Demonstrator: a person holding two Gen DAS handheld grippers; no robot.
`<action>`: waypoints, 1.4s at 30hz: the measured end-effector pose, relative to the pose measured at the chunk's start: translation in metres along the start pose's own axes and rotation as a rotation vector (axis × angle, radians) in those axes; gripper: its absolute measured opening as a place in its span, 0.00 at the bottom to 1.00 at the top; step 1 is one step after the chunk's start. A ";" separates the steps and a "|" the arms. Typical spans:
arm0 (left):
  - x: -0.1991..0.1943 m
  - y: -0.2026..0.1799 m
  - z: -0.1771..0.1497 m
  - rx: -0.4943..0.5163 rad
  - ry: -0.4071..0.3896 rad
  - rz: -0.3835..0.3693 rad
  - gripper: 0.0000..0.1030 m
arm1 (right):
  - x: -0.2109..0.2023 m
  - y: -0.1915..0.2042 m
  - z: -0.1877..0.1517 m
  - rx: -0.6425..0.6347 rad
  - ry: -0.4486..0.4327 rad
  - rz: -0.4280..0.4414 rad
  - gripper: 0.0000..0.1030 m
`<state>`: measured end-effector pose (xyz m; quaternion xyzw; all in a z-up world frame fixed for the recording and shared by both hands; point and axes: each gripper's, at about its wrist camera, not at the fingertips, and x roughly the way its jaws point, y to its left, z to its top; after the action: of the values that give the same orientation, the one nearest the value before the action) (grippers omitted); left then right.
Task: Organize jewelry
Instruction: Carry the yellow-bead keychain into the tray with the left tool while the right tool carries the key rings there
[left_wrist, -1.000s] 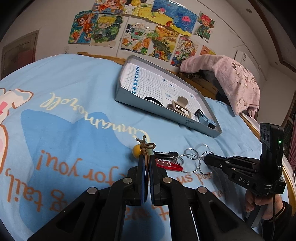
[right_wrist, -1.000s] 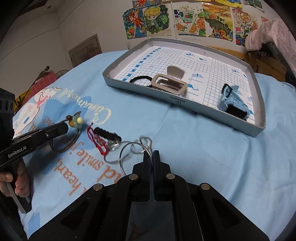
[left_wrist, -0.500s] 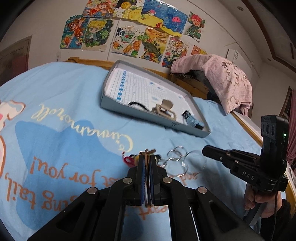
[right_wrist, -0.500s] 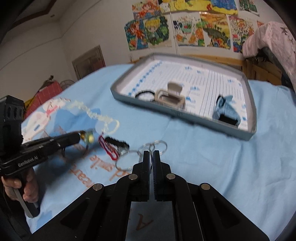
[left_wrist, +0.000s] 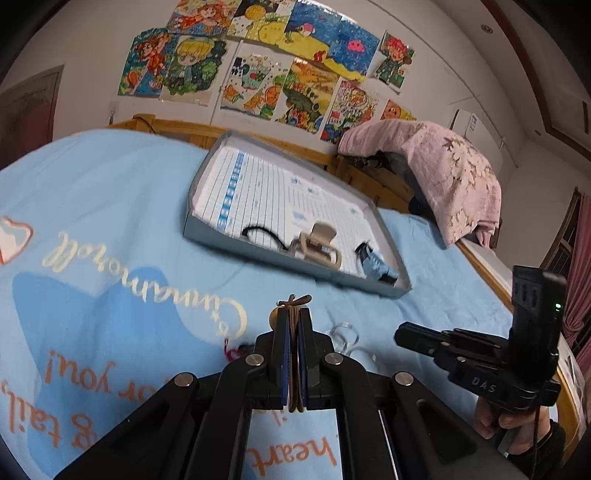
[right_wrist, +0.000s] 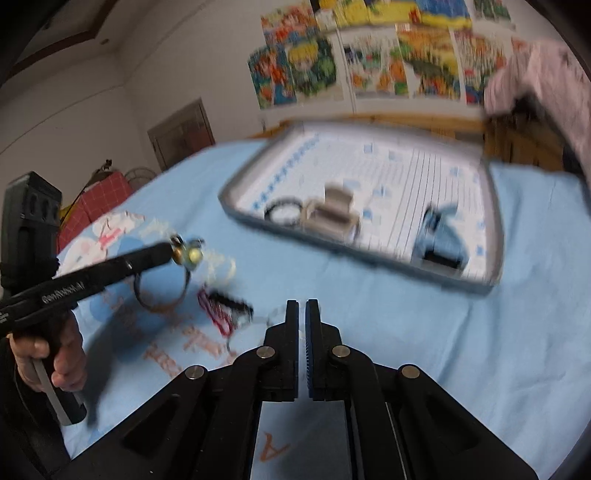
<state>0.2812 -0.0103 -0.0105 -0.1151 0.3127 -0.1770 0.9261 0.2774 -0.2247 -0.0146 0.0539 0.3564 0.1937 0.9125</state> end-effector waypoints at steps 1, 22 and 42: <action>0.001 0.001 -0.005 -0.002 0.011 0.004 0.04 | 0.005 -0.001 -0.003 0.002 0.021 -0.005 0.21; 0.009 0.006 -0.020 -0.013 0.042 0.000 0.04 | 0.040 0.010 -0.019 -0.049 0.107 -0.068 0.03; 0.044 -0.008 0.084 -0.027 -0.105 0.012 0.04 | -0.017 -0.013 0.071 -0.053 -0.329 -0.143 0.02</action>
<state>0.3637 -0.0271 0.0333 -0.1349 0.2665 -0.1606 0.9407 0.3178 -0.2404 0.0453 0.0352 0.1999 0.1261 0.9710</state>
